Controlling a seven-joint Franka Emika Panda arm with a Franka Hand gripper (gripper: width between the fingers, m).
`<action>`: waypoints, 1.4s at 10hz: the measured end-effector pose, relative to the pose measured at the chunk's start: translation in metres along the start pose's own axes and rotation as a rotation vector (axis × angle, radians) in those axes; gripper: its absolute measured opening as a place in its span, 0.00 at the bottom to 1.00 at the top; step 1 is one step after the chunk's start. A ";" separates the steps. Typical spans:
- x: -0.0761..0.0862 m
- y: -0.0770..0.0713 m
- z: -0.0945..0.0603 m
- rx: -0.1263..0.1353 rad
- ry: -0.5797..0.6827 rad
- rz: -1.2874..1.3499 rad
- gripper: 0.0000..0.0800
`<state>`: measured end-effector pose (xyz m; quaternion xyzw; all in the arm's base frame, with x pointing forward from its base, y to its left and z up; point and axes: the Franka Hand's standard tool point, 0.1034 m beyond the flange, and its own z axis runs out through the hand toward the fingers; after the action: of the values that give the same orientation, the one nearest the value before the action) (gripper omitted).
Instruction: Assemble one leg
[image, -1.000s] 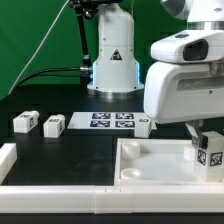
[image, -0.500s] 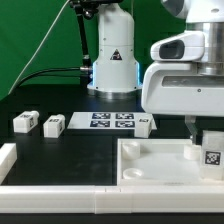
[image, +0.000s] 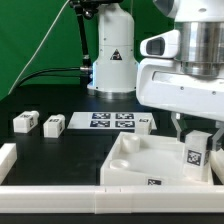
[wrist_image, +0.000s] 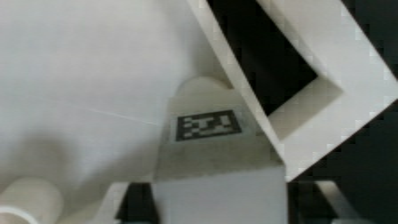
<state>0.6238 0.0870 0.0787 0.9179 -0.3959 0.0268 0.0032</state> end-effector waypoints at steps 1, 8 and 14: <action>0.002 0.002 0.000 -0.006 0.004 0.014 0.39; 0.002 0.002 0.000 -0.006 0.003 0.012 0.81; 0.002 0.002 0.000 -0.006 0.003 0.013 0.81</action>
Offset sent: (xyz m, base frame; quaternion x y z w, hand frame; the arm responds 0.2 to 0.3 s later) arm 0.0000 0.0000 0.0000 0.0000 0.0000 0.0000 1.0000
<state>0.6233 0.0845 0.0783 0.9154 -0.4017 0.0271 0.0064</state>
